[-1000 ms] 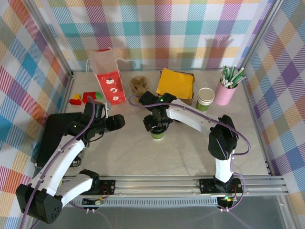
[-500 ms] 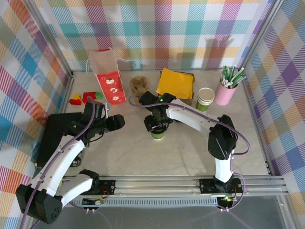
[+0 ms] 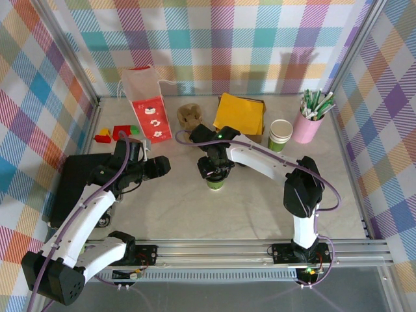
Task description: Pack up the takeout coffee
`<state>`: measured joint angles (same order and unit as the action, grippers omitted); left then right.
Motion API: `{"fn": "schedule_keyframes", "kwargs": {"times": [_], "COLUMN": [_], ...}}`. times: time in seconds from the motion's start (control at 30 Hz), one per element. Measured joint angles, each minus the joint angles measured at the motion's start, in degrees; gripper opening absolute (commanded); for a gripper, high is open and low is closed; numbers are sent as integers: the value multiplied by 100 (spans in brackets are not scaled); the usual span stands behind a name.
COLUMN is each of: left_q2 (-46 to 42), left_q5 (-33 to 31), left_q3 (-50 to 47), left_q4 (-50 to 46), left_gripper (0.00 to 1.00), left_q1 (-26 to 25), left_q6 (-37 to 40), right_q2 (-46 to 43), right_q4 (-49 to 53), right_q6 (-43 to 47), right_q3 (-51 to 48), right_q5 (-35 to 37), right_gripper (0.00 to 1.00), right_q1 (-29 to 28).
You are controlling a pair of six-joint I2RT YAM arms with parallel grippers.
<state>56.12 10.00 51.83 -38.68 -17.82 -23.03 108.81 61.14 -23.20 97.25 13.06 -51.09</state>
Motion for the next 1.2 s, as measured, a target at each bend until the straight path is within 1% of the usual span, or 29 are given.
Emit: {"fn": "schedule_keyframes", "kwargs": {"times": [0.27, 0.47, 0.93, 1.2], "left_q2": [0, 0, 7, 11], "left_q5": [4, 26, 105, 109], "left_q3": [2, 2, 4, 7], "left_q4": [2, 0, 2, 2], "left_gripper": [69, 69, 69, 69], "left_q1": [-2, 0, -2, 0], "left_q6": [17, 17, 15, 15], "right_q2": [-61, -474, -1786, -2369], "right_q4": [0, 26, -111, -273], "right_q6": [17, 20, 186, 487], "right_q3": [-74, -584, -2083, -2612], "right_q5": [83, 146, 142, 101], "right_gripper": [70, 70, 70, 70], "right_q1": [79, 444, 1858, 3005]}}
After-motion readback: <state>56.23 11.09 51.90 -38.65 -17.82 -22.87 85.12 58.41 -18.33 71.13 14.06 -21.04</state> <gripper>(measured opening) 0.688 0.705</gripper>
